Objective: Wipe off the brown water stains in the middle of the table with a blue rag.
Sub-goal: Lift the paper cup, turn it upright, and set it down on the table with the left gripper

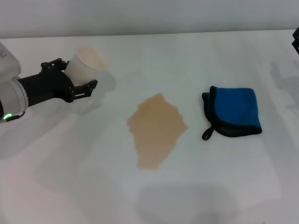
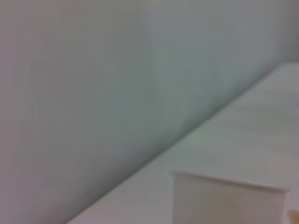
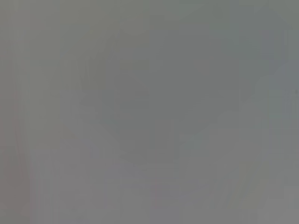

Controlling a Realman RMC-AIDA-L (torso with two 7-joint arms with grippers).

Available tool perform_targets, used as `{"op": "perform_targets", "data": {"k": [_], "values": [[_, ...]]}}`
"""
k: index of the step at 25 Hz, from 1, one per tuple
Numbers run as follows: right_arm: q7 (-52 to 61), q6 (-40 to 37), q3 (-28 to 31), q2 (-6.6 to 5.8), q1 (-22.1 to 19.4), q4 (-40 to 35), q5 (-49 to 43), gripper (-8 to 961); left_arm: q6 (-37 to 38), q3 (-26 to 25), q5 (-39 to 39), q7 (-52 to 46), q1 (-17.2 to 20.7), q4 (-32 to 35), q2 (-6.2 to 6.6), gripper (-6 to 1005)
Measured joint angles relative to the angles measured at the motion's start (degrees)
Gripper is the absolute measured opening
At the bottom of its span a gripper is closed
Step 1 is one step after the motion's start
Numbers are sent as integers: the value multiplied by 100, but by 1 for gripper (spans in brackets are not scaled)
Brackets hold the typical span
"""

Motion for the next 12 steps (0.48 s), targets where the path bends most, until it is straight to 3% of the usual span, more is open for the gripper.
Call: {"op": "perform_targets", "data": {"k": [4, 6, 7, 12], "values": [[0, 0, 0, 0, -4, -48, 0, 736, 69, -2, -1315, 949, 17, -720, -16, 817], [0, 0, 0, 0, 2, -52, 0, 736, 52, -3, -1547, 1108, 20, -864, -17, 817], [0, 0, 0, -1, 3, -53, 0, 736, -41, -4, -2138, 1546, 23, -1239, -23, 817], [0, 94, 0, -9, 3, -168, 0, 736, -173, -4, -2920, 2103, 25, -1769, -49, 816]]}}
